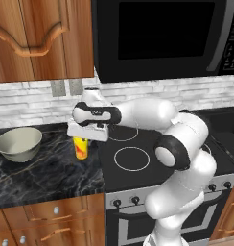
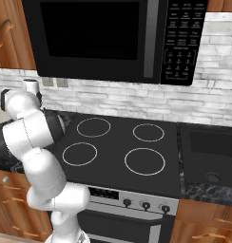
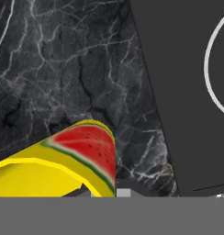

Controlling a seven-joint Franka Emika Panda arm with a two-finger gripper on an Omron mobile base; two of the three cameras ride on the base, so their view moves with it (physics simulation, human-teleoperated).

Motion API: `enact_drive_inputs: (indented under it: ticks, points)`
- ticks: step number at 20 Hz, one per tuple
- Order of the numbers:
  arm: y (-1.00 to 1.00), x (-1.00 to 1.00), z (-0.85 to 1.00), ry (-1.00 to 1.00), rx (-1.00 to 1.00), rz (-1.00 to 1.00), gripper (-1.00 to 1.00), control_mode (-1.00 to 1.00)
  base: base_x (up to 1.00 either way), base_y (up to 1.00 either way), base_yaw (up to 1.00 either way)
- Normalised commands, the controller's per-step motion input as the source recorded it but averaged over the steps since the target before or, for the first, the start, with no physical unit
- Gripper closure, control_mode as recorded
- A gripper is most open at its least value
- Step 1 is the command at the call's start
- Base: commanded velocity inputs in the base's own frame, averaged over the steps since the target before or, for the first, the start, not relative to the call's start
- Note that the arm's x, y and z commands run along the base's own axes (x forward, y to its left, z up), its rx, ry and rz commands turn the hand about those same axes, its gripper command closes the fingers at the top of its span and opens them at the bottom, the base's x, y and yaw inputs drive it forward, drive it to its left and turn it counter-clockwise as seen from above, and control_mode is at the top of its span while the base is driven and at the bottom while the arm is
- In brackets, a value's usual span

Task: Pick the cup and bowl from the counter and place them on the counter next to the sink.

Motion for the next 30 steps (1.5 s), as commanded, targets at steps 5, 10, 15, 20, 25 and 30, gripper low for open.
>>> enact_drive_inputs:
  ticks: [5,10,15,20,25,30]
  points:
    - [-0.63,-1.0,0.27,-0.11,0.01,0.0,1.0,-1.0,0.0,0.0,0.0]
    - [-0.57,-1.0,0.2,-0.16,0.0,0.02,1.0,-1.0,0.0,0.0,0.0]
    - [-0.68,-0.67,0.3,-0.05,0.0,0.04,1.0,-1.0,0.0,0.0,0.0]
    - [-0.91,-0.25,0.4,0.0,0.0,0.0,1.0,-1.0,0.0,0.0,0.0]
    - [-0.93,-0.23,0.37,0.0,0.0,0.03,1.0,-1.0,0.0,0.0,0.0]
    - [-0.81,-0.3,0.19,0.0,0.0,0.02,1.0,-1.0,0.0,0.0,0.0]
